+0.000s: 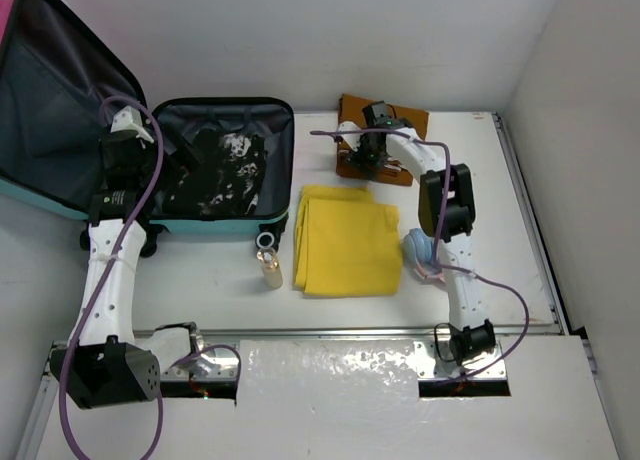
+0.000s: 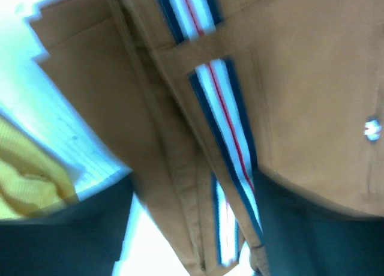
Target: Pack the luggage
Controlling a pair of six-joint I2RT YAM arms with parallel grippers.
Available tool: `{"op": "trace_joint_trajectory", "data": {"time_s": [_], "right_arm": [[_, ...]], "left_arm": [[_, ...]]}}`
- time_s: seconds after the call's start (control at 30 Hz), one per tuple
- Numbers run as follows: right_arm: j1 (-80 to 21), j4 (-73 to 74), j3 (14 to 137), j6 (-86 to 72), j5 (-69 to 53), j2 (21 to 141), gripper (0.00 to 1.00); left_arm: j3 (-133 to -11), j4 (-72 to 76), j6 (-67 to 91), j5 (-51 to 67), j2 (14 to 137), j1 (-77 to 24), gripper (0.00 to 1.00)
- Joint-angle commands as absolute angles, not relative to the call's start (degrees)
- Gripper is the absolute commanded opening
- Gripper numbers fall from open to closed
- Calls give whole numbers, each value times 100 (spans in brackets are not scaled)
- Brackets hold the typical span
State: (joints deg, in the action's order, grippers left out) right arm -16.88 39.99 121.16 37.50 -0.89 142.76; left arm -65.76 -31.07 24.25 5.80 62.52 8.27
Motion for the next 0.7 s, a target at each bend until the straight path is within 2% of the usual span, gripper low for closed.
{"op": "trace_joint_trajectory", "data": {"time_s": [0.0, 0.03, 0.07, 0.1, 0.27, 0.43, 0.53, 0.67], "right_arm": [[-1635, 4763, 12208, 3981, -694, 14862, 51], [-1635, 4877, 12252, 4025, -799, 14880, 40], [-1635, 4861, 12278, 4025, -878, 14889, 40], [-1626, 4852, 12287, 4051, -940, 14906, 35], [-1679, 4668, 12200, 3947, -1221, 14766, 0], [-1635, 3388, 11525, 2841, -1608, 14099, 0], [-1626, 2533, 10987, 1865, -1406, 13161, 0], [-1626, 2102, 10478, 829, -1336, 12429, 0]], "left_arm": [[-6627, -2830, 2347, 721, 6144, 844, 100], [-6610, -2821, 2347, 738, 6135, 852, 100], [-6601, -2821, 2347, 747, 6135, 844, 100], [-6583, -2804, 2338, 747, 6126, 852, 100], [-6504, -2760, 2338, 765, 6117, 844, 100], [-6486, -2672, 2443, 922, 6126, 844, 100], [-6530, -2540, 2689, 950, 6161, 721, 100], [-6811, -2295, 3171, 686, 6485, -77, 100]]}}
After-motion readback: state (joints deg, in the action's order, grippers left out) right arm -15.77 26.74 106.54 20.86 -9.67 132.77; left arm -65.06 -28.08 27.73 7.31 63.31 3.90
